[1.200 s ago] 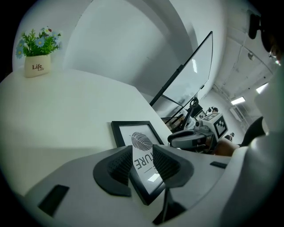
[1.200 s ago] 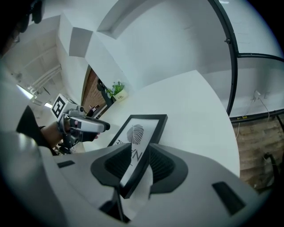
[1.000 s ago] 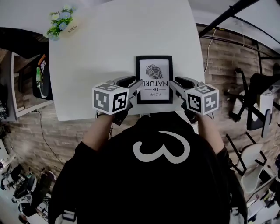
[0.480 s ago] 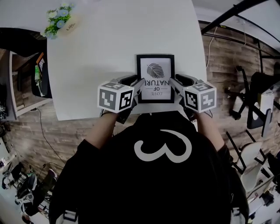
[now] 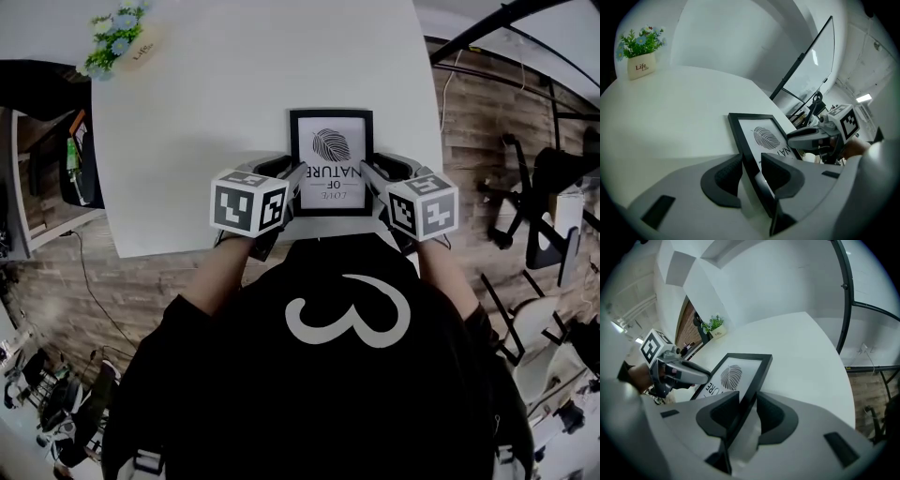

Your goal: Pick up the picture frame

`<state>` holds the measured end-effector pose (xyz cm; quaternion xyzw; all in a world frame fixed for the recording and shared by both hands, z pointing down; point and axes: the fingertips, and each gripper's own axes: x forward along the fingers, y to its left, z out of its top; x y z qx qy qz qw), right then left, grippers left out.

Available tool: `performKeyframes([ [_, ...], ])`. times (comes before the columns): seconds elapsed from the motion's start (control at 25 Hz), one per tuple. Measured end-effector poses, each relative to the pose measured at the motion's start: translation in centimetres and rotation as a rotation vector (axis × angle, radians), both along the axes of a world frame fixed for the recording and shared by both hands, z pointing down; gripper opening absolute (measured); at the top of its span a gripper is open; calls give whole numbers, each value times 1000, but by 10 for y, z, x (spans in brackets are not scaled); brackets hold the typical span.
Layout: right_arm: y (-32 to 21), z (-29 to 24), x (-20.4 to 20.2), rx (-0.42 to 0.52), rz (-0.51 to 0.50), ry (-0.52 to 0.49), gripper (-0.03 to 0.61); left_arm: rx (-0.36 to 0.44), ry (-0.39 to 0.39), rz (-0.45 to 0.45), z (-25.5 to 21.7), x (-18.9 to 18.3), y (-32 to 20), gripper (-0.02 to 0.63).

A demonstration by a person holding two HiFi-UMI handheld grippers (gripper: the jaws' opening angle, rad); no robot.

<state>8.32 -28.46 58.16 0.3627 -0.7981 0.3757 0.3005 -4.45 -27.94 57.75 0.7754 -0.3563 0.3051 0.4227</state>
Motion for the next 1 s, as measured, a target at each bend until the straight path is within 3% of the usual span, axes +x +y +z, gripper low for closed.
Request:
performKeyframes([
  [0.24, 0, -1, -1, 26, 11, -10, 129, 9, -39, -5, 3, -2, 0, 115],
  [1.0, -1, -1, 2, 33, 110, -47, 109, 16, -31, -73, 3, -2, -2, 106],
])
